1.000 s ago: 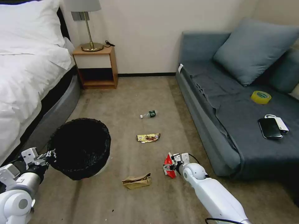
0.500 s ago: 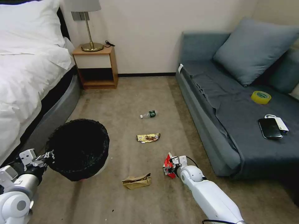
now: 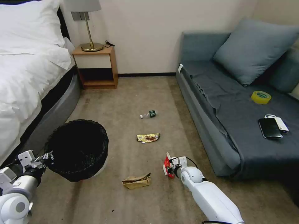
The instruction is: Pick up the trash bin, then pick up the garbage on the floor and place it into the trash bin.
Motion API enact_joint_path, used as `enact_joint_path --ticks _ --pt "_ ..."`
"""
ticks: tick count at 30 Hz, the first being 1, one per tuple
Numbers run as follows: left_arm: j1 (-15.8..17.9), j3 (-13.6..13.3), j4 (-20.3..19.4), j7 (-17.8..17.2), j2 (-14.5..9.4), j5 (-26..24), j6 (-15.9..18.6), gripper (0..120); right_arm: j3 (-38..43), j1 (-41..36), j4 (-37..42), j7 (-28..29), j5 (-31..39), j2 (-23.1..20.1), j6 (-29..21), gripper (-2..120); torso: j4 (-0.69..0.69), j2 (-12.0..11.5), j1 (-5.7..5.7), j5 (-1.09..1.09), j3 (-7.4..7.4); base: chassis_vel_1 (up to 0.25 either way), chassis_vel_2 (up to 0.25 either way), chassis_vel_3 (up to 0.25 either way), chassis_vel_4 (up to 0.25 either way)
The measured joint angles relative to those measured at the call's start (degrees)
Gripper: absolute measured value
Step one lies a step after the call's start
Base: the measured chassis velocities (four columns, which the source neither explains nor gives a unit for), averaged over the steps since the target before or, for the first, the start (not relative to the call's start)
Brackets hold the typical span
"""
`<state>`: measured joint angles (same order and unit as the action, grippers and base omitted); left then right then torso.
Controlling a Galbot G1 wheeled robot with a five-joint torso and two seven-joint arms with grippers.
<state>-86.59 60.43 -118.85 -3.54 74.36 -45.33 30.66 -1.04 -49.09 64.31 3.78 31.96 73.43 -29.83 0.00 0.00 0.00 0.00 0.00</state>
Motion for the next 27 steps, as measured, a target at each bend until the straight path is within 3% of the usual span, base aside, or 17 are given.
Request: enact_joint_path --ticks 9,16,21,25,27 --pt "0.11 -0.75 0.04 -0.04 -0.11 0.2 0.0 4 0.01 -0.58 1.43 0.51 -0.15 -0.44 0.82 0 0.0 0.0 0.0 0.0 0.0 0.0 0.0 0.0 0.0" --pt "0.28 -2.49 0.13 -0.23 -0.28 0.69 0.13 4 1.11 -0.97 7.3 2.19 0.86 -2.85 1.71 0 0.0 0.0 0.0 0.01 0.0 0.0 0.0 0.0 0.0" --pt "1.01 -5.33 0.82 -1.03 -0.49 0.82 0.83 4 3.66 -1.0 17.16 3.46 4.13 -8.51 3.64 0 0.01 0.0 0.0 0.04 0.0 0.0 0.0 0.0 0.0" --pt "2.43 -9.48 1.82 -2.63 -0.5 0.63 1.81 4 5.8 -0.93 31.12 5.55 12.01 -15.07 4.92 0 -0.01 0.0 0.0 0.01 0.0 0.0 0.0 0.0 0.0" --pt "2.76 -10.31 2.03 -2.85 -0.42 0.58 2.05 4 6.06 -1.06 34.44 5.85 13.51 -16.32 5.42 0 -0.01 0.0 0.0 0.01 0.0 0.0 0.0 0.0 0.0"
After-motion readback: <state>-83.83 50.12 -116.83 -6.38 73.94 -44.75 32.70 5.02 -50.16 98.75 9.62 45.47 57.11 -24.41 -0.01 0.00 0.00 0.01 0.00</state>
